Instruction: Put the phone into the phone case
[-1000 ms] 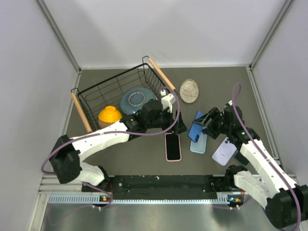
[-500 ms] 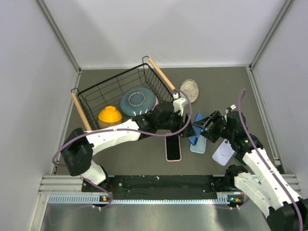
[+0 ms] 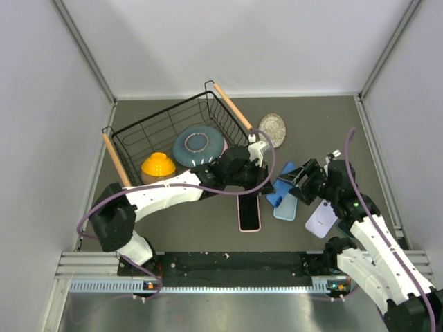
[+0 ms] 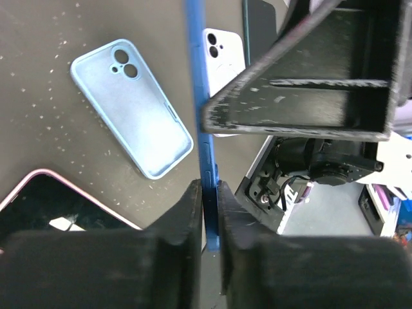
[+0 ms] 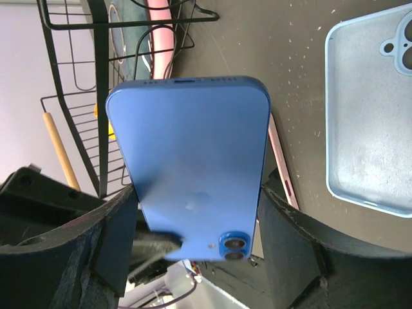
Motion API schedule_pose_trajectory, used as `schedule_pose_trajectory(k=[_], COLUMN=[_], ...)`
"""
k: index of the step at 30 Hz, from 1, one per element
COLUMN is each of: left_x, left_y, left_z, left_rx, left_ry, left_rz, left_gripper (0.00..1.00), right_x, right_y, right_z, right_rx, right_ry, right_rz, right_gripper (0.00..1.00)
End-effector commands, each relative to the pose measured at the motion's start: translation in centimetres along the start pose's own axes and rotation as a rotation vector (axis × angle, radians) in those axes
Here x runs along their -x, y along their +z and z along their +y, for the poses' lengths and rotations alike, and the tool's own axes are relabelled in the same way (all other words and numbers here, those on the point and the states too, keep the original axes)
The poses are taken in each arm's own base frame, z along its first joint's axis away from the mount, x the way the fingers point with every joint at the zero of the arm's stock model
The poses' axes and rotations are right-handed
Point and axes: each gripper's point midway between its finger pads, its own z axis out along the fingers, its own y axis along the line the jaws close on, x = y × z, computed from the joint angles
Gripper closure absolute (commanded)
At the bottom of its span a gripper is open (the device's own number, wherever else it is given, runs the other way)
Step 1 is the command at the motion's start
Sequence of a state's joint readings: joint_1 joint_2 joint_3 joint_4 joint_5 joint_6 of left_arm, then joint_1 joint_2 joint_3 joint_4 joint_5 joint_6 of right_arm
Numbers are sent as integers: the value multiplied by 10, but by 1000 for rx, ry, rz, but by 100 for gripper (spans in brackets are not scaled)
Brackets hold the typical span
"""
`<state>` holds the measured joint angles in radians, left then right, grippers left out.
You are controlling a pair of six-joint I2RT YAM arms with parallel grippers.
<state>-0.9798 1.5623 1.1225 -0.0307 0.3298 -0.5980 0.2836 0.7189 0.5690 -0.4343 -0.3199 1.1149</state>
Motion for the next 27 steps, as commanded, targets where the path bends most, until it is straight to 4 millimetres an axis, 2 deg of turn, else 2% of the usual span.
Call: schedule_pose_trajectory(k=[1, 3, 4, 8, 10, 13, 14, 18, 20, 27], left_x=[12, 13, 12, 13, 14, 13, 10, 8, 2, -23], left_y=[-5, -10, -12, -27, -40, -61, -66, -96, -104, -131], left_z=[-29, -35, -36, -50, -57, -64, -63, -79, -78, -87], left_rx=[-124, -147, -155, -208, -221, -244, -246, -294, -294, -395], left_ry=[63, 77, 81, 137, 166, 219, 234, 316, 345, 404], left_rz=[-33, -34, -33, -30, -36, -48, -46, -61, -37, 30], left_gripper=[95, 100, 100, 100, 100, 100, 100, 100, 100, 100], right_x=[8, 10, 11, 7, 8, 4, 1, -17, -29, -55], right_y=[-15, -17, -20, -28, -33, -41, -45, -60, -72, -115], right_z=[48, 51, 53, 64, 69, 75, 79, 91, 97, 117], right_rx=[162, 170, 179, 239, 263, 304, 335, 445, 515, 704], right_ry=[-121, -189, -249, -385, -475, -524, -542, -661, -709, -846], right_rz=[-24, -34, -39, -26, -35, -40, -31, 31, 76, 119], right_gripper=[57, 51, 49, 26, 23, 20, 20, 15, 15, 19])
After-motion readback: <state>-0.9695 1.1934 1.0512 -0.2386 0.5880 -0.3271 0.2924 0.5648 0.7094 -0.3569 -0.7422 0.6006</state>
